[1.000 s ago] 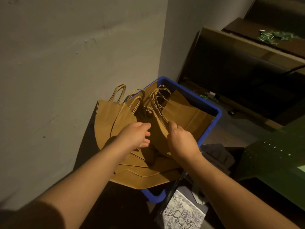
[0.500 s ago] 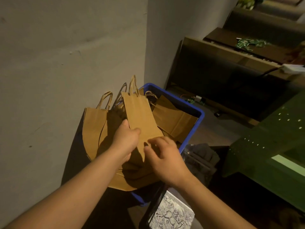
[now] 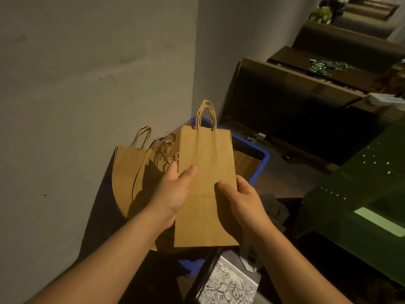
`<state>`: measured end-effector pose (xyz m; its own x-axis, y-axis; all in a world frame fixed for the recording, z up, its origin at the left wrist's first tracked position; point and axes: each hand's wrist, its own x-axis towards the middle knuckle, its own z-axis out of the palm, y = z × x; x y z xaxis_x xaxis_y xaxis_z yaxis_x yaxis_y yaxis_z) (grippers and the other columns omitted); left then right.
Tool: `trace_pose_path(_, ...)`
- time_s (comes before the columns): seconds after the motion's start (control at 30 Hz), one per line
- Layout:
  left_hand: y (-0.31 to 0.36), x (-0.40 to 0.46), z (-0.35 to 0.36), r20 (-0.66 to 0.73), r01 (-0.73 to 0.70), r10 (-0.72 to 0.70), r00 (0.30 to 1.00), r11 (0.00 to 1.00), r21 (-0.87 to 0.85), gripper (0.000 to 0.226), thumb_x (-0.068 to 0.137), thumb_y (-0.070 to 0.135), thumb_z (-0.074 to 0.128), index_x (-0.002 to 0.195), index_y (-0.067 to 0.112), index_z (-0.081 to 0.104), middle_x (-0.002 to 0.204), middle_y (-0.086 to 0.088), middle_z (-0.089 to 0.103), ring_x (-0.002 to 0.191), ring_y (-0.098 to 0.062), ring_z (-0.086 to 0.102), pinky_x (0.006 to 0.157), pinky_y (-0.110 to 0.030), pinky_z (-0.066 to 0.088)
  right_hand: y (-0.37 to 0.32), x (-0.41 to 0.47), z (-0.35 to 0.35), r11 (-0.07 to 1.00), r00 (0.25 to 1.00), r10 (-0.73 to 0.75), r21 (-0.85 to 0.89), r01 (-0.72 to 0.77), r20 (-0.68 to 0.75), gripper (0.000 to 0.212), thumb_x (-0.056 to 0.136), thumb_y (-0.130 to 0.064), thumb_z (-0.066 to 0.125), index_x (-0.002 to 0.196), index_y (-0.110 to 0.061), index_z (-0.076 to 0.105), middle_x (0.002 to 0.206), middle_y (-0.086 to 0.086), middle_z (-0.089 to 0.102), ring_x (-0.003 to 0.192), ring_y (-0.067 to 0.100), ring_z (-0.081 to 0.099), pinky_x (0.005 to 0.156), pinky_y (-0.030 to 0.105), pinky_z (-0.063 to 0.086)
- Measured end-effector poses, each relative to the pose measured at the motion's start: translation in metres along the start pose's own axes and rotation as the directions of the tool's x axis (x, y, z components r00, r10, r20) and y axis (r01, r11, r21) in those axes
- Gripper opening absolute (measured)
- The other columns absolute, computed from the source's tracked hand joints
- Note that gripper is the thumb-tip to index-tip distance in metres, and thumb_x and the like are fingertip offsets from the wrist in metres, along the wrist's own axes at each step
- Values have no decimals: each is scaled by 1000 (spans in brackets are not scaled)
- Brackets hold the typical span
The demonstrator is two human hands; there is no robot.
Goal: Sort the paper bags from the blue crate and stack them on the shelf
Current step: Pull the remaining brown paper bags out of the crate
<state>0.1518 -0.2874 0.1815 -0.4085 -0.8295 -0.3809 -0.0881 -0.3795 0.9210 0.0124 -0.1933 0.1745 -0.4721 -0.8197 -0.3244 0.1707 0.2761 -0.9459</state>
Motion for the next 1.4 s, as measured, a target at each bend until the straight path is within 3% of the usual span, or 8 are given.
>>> trace_pose_path(0.27,-9,1,0,96,-4,-9,995,991,132,74,93,58,57,159,36,30,153,6,52,138,-19,51,113,-53,44,11,-2,-5,994,1000,17,110,-14,-25,27,98,-20,65,125,-22,60,113,-1,76,104,21,73,101,49,54)
trace_pose_path(0.43,-9,12,-18,-12,-44,49,999,959,281,42,106,47,47,143,29,51,123,10,66,107,-12,63,87,-33,50,15,-2,-4,992,999,-1,126,8,-49,27,98,-20,65,124,-24,59,116,0,75,103,21,74,98,47,55)
trace_pose_path(0.57,-10,18,-48,-99,-111,216,971,780,616,24,103,45,53,126,40,57,112,15,67,79,-17,64,63,-28,51,17,-1,-4,981,998,10,195,4,-68,26,99,-17,63,124,-22,59,116,2,75,102,22,74,92,42,57)
trace_pose_path(0.7,-13,20,-76,-216,-4,437,873,451,893,48,97,45,60,142,34,49,133,6,56,126,-22,45,94,-37,47,21,2,-4,977,997,18,214,-2,-75,27,98,-17,64,124,-22,60,115,2,75,101,21,74,87,38,56)
trace_pose_path(0.9,-18,19,-92,-367,212,432,824,365,906,87,93,55,59,160,16,20,158,-11,27,138,-34,30,108,-50,41,27,7,-1,977,997,23,213,-5,-78,24,98,-20,65,120,-26,61,115,-1,75,104,22,73,92,42,55)
trace_pose_path(1.17,-18,23,-101,-436,124,312,844,678,725,63,106,34,50,161,20,23,149,-13,53,126,-34,59,94,-48,57,31,13,3,987,997,19,163,-6,-80,19,97,-24,65,115,-31,61,109,-3,76,104,26,72,97,51,55)
trace_pose_path(1.3,-21,23,-107,-411,100,281,867,711,696,21,108,28,47,103,19,66,91,-3,68,82,-24,67,61,-30,49,31,13,7,981,998,24,191,-12,-61,24,98,-22,65,120,-28,60,116,0,74,107,25,72,97,48,55)
trace_pose_path(1.4,-24,25,-112,-418,106,271,867,719,687,14,105,22,52,100,18,65,88,0,67,72,-16,63,53,-27,43,32,12,8,978,999,33,209,-23,-42,28,98,-21,65,125,-24,59,117,2,74,106,25,73,98,49,55)
